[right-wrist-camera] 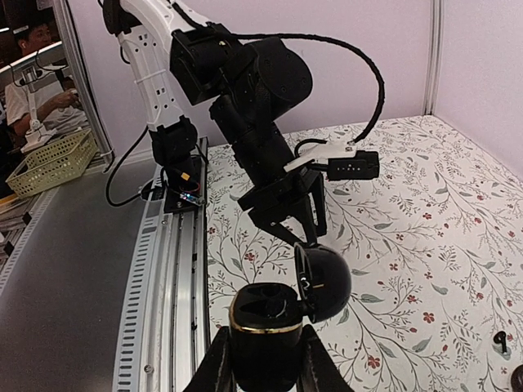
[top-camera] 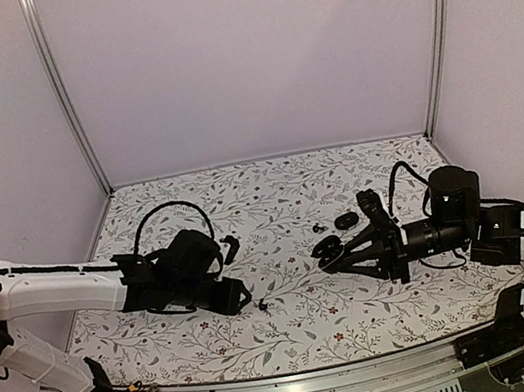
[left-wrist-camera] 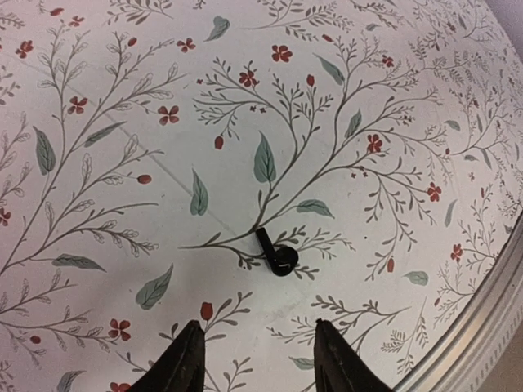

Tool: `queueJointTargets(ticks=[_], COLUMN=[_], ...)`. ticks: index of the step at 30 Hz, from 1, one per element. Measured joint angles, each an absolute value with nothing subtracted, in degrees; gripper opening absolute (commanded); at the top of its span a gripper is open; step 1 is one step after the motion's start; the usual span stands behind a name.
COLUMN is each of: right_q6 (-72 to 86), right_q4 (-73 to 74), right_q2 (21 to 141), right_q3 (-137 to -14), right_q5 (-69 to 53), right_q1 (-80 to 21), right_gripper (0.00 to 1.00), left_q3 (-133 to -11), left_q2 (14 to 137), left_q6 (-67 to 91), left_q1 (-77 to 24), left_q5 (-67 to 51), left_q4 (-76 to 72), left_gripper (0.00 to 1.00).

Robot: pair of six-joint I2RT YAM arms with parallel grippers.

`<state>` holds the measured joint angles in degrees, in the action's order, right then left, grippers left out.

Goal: Insert the wireless bluetooth earbuds into the charging case
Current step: Move the left earbud to the center of the board.

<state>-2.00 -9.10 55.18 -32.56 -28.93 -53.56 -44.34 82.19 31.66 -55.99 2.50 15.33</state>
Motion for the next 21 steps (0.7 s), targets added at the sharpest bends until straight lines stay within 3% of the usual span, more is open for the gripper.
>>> queueJointTargets(ticks=[21], right_q6=[-0.84], right_q4=[-6.44], right_q2=[50.19], right_q3=[-31.90], right_q5=[-25.56], right_q1=[-53.56], right_gripper=[0.00], left_q3=[-50.24], left_q2=[99.18], left_q6=[31.53], left_q1=[-60.77], left_q5=[6.76], left_q4=[12.69], left_gripper=[0.43])
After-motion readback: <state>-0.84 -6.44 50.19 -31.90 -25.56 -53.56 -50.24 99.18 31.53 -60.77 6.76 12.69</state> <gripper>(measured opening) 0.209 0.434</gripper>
